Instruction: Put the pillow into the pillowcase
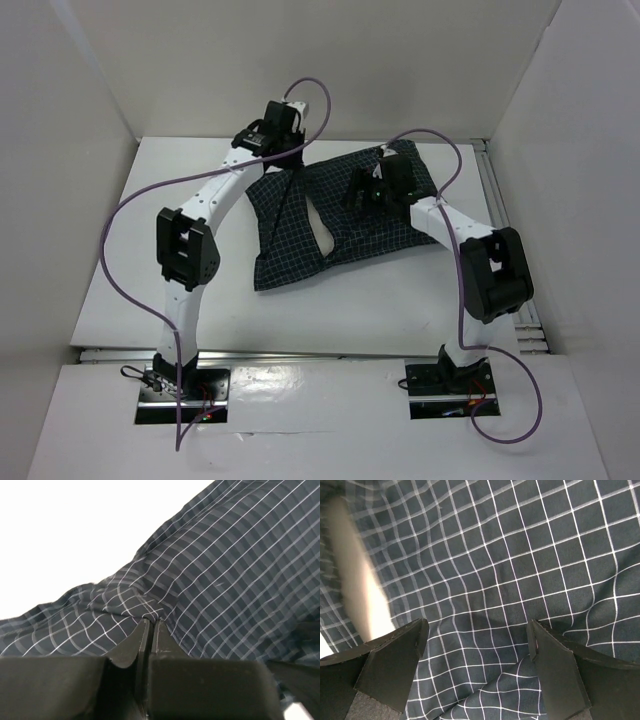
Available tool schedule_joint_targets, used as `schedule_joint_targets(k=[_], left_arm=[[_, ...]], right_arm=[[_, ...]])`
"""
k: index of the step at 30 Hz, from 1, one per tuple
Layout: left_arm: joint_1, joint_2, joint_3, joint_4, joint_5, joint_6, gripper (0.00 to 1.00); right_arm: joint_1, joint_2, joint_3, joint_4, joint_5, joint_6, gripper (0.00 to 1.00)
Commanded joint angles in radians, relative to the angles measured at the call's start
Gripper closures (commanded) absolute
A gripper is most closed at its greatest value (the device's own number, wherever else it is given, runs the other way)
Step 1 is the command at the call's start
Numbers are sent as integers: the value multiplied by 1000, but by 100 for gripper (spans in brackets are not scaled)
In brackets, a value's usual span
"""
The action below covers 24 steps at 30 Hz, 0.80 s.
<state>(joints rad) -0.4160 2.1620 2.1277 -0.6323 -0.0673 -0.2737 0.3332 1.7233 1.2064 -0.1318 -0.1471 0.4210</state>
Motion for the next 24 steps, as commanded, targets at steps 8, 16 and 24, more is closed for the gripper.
schedule_joint_targets(k=[8,16,24], left_arm=[[-14,101,104,11,132,-145,38],[-14,-175,-124,15,2,-122,0],[-44,-488,-457,76,-61,-165,0]], right_arm=[[3,18,-4,35,-29,-13,8],[23,-97,18,26,-62,-97,8],[121,-254,-51,-74,66,-175,9]])
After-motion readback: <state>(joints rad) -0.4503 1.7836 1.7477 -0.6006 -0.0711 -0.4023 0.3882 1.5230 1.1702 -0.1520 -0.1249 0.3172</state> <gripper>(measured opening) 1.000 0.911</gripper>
